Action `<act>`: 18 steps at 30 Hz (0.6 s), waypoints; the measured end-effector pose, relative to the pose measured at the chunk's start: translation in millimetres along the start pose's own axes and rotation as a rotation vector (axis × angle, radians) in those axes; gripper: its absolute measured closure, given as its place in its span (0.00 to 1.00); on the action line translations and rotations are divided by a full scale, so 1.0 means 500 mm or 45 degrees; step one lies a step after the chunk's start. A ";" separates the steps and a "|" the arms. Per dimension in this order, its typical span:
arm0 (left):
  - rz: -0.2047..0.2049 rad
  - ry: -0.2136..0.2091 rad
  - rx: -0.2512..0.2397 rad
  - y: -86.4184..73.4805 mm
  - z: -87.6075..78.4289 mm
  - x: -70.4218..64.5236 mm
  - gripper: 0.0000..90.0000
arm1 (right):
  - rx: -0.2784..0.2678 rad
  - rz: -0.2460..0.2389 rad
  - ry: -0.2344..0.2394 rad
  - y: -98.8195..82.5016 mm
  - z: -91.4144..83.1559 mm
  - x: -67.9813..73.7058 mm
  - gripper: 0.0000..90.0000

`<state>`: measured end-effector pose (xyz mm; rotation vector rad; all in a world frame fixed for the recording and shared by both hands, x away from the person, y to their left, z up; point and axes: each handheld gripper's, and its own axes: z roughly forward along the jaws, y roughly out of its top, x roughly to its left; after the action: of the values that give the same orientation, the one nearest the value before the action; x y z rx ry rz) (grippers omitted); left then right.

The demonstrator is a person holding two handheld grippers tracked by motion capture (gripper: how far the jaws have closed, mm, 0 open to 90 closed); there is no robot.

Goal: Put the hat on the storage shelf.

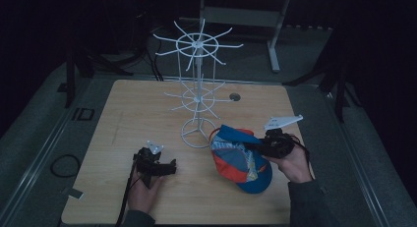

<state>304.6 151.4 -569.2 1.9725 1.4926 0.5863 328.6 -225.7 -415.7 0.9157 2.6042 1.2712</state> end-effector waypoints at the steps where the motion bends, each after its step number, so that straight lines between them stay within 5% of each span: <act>1: 0.000 0.000 0.000 0.000 0.000 0.000 0.02 | -0.006 -0.002 -0.001 0.001 -0.002 0.001 0.97; 18: -0.001 0.000 -0.001 0.000 0.000 0.000 0.02 | -0.123 0.029 0.012 0.018 -0.038 0.000 0.97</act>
<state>304.6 151.4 -569.3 1.9709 1.4931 0.5864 326.2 -234.6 -396.5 0.9278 2.5213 1.3972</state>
